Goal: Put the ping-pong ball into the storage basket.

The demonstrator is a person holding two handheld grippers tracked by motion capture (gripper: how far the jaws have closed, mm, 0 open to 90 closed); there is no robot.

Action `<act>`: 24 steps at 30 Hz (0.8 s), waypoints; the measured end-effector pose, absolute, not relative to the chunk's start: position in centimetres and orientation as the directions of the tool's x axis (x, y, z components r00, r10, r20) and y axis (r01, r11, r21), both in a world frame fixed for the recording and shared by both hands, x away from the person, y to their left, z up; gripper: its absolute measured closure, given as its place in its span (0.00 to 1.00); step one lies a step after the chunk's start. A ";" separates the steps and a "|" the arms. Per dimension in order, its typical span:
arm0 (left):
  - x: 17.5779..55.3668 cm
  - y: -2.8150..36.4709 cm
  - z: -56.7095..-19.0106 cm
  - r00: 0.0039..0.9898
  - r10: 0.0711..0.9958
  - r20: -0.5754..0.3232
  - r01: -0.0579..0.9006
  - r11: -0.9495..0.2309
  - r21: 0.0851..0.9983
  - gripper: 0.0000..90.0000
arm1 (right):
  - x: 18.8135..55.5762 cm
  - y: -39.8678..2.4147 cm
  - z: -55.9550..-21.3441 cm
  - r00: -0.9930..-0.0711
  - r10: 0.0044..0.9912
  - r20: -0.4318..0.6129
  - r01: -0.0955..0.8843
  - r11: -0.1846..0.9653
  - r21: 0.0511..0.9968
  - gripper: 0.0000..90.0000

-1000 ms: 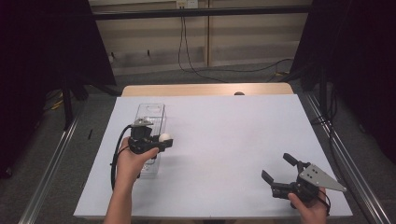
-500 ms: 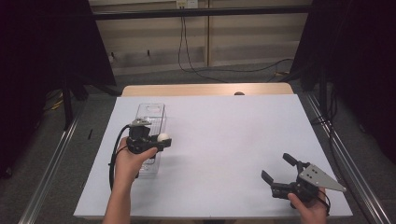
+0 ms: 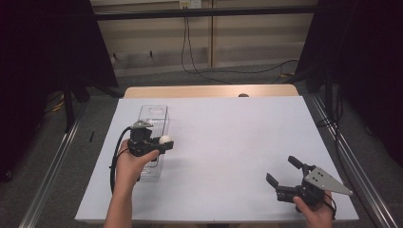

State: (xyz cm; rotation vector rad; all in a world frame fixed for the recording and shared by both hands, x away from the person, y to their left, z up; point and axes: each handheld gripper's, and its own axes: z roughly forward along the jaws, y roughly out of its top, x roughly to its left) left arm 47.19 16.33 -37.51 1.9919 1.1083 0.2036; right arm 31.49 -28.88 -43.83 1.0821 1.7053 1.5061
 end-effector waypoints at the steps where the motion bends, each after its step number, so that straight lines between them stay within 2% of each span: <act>1: 47.2 16.3 -37.5 0.596 0.767 -0.238 0.632 -0.266 0.728 0.57 | 31.5 -28.9 -43.8 -0.481 0.874 0.068 0.178 0.021 0.984 0.02; 24: 47.3 16.8 -37.4 0.592 0.771 -0.235 0.635 -0.267 0.725 0.57 | 31.5 -28.8 -43.8 -0.478 0.876 0.070 0.177 0.018 0.984 0.02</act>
